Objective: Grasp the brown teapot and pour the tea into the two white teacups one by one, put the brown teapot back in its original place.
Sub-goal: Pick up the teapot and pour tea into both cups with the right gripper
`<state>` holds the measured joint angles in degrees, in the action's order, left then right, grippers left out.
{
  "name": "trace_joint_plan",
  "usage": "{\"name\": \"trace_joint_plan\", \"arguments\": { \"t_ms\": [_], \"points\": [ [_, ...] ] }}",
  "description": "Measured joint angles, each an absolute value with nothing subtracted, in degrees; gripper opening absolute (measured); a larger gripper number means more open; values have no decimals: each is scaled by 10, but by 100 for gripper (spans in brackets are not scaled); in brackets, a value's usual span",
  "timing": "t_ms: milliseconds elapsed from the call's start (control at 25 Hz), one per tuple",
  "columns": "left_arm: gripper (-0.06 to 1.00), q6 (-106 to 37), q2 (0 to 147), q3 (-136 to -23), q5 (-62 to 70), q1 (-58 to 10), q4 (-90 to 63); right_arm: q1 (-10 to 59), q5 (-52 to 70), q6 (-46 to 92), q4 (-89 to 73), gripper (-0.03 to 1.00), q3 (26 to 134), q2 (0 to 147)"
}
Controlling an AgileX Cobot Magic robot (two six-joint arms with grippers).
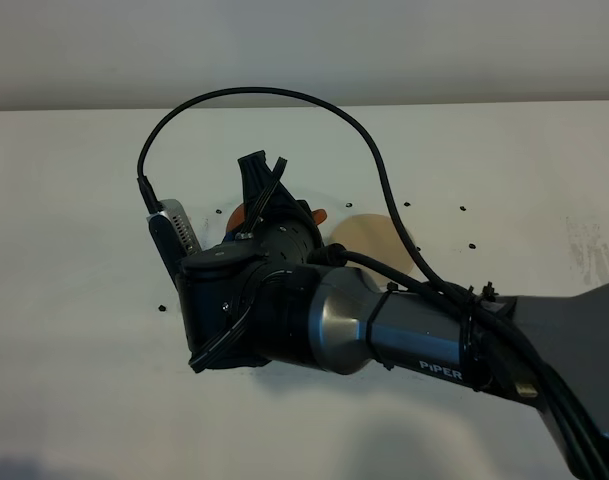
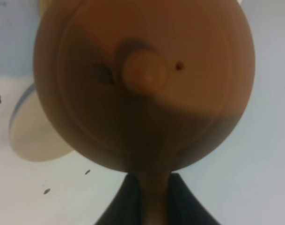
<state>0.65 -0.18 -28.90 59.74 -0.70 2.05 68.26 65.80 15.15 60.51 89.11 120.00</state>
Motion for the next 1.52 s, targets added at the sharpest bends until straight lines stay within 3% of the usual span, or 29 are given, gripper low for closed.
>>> {"name": "trace_joint_plan", "arguments": {
  "t_ms": [1520],
  "points": [
    [50, 6, -2, -289, 597, -7, 20, 683, 642, 197, 646, 9, 891, 1200]
  ]
}}
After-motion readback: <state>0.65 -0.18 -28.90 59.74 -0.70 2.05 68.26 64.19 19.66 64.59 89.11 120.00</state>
